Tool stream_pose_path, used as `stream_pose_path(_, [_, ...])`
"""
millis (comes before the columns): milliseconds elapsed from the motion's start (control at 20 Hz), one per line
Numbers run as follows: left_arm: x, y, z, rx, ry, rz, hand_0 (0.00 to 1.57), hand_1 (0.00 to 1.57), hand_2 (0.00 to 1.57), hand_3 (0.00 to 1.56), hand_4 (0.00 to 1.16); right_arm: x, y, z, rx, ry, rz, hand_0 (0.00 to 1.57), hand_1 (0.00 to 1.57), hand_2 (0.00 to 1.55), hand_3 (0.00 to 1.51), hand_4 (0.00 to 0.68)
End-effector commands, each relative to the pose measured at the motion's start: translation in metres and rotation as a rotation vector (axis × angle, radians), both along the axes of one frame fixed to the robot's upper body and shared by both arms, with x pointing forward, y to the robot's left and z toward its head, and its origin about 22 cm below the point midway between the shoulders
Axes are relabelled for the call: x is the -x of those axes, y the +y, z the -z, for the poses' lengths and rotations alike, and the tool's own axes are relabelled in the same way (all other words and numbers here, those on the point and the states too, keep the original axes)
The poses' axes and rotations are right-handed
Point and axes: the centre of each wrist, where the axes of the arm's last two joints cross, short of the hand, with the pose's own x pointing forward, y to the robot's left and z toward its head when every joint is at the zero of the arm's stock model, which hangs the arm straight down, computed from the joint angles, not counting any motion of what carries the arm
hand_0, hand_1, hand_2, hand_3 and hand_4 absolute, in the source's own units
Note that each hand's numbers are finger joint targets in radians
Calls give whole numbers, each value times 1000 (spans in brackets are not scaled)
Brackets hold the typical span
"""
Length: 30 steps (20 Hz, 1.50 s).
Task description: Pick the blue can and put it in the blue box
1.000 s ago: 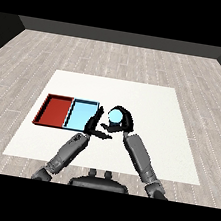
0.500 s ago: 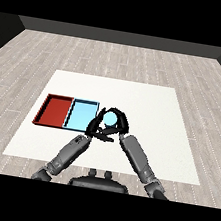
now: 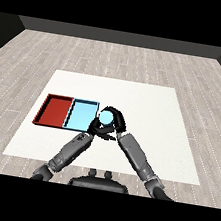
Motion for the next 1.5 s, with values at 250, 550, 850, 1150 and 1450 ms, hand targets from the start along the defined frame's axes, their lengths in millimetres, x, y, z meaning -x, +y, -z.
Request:
stream_pose_path(250, [-5,3,-12,-236,-73,-99,412,412,563,294,571,5,21,6,20,-6,-57,1421,1421,1445,1389,604])
stream_pose_path(550, [-23,-2,-12,-447,-147,-97,210,210,304,0,298,16,29,15,15,-18,-63,1453,1453,1464,1397,599])
stream_pose_path(850, [13,-16,-7,-185,-120,-197,1014,1014,1040,899,696,10,39,6,-3,9,-96,1442,1442,1451,1396,611])
stream_pose_path(1150, [0,-19,6,-198,-115,-170,575,575,710,505,663,27,29,12,-34,6,-97,1438,1438,1453,1393,591])
stream_pose_path(1450, [-6,2,12,-110,16,-175,1481,1481,1457,1368,601,11,14,9,-46,19,-56,1405,1405,1451,1396,552])
